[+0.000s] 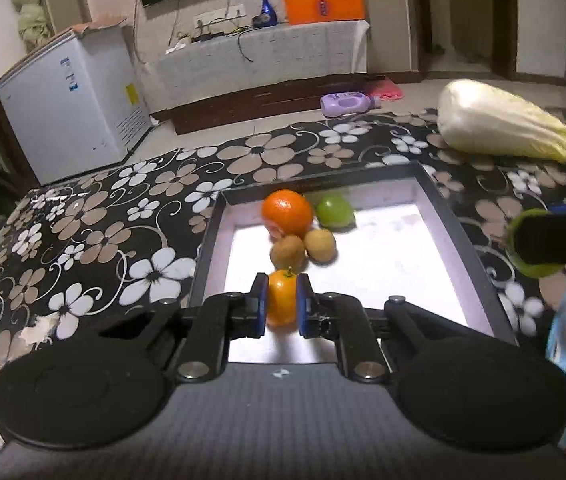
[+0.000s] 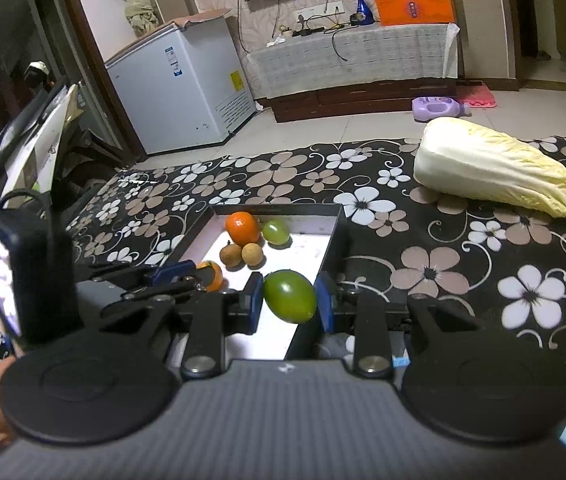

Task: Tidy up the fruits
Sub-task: 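Grasp a mandarin in the tray with the left gripper while the right gripper lifts the green fruit, then carry the mandarin and green fruit toward the blue plate with both grippers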

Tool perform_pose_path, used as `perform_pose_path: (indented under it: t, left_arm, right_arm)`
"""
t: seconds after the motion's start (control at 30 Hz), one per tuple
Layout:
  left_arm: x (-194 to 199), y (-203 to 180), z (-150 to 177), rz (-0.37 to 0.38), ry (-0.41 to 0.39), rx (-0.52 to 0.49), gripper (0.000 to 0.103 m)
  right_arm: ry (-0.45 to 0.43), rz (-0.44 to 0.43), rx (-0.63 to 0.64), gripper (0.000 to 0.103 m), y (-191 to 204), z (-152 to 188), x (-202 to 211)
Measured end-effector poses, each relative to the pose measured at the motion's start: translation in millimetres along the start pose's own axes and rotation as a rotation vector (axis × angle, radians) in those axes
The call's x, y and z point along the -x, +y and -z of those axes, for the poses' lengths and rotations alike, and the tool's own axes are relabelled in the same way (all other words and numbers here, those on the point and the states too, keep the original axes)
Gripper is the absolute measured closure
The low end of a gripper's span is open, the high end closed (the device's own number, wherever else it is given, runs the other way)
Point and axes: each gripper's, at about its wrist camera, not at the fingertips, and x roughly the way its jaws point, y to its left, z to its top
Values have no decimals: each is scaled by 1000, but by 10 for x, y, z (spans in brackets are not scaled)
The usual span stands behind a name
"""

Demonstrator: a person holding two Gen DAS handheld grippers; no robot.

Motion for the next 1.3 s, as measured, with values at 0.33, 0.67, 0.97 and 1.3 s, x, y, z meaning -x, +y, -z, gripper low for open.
perform_pose_path:
  t: [0.33,0.67,0.97,1.3]
  left_arm:
    - [327,105,414,62,60,-31,98]
    - [355,283,404,136,-14,-16,32]
    - [17,257,248,111,102,21,65]
    - [152,251,277,80,85,25,66]
  right_arm:
    - [43,-35,49,71,199,188,-7]
    - [39,-88,62,71,221,149,-27]
    - [33,-115,70,71,225,113,-41]
    - [32,-113,90,71,259,126,-4]
